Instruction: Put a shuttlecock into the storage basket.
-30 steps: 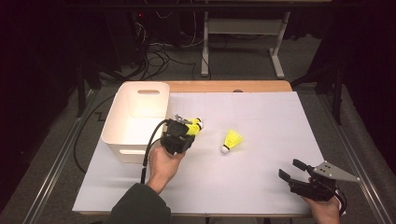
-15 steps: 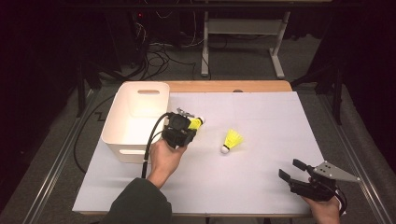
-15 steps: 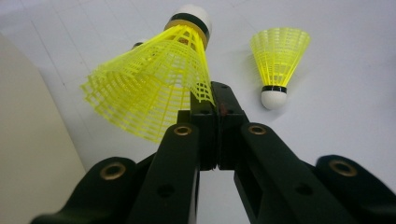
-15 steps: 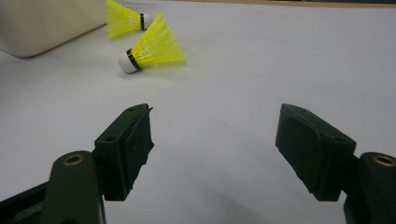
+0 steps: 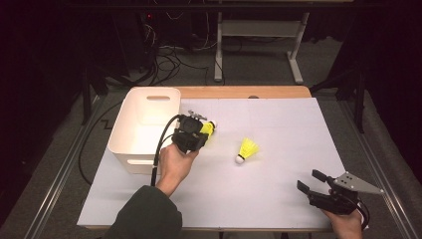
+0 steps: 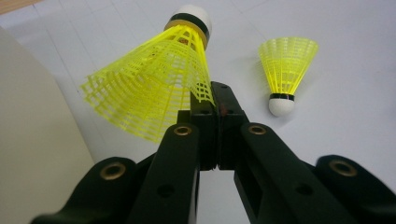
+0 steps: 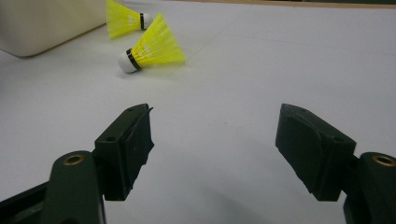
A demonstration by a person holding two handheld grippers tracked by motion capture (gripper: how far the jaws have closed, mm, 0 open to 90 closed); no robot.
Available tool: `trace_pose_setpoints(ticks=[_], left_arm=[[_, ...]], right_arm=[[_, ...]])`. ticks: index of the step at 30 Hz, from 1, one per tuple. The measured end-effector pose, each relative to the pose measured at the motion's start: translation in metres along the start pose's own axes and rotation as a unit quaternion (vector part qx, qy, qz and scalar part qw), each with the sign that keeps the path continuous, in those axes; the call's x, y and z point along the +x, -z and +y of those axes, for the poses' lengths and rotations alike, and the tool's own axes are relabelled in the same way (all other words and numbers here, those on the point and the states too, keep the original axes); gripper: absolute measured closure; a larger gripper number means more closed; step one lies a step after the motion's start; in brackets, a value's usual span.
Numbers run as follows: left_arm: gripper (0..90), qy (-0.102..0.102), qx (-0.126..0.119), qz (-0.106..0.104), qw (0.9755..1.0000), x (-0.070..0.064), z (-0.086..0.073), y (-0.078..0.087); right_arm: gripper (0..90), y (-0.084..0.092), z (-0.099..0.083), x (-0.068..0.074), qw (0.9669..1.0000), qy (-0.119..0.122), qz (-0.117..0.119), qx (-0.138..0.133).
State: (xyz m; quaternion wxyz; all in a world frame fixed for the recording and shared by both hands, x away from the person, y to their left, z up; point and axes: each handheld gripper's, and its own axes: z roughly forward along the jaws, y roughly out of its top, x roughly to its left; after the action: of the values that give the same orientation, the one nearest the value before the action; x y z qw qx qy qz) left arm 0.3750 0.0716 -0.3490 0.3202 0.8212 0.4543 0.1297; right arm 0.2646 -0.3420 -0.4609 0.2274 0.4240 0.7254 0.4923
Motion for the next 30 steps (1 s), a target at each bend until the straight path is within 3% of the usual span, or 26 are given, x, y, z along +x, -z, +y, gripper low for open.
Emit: trace_pose_setpoints(ticks=[16, 30], left_arm=[[88.9, 0.007, -0.008, -0.004, 0.9999, 0.011, 0.013, 0.014], [88.9, 0.009, -0.011, 0.006, 0.9999, 0.022, 0.022, 0.028]], right_arm=[[27.5, 0.000, 0.000, 0.000, 1.0000, 0.000, 0.001, 0.000], [27.4, -0.002, 0.000, 0.000, 1.0000, 0.003, 0.005, 0.005]])
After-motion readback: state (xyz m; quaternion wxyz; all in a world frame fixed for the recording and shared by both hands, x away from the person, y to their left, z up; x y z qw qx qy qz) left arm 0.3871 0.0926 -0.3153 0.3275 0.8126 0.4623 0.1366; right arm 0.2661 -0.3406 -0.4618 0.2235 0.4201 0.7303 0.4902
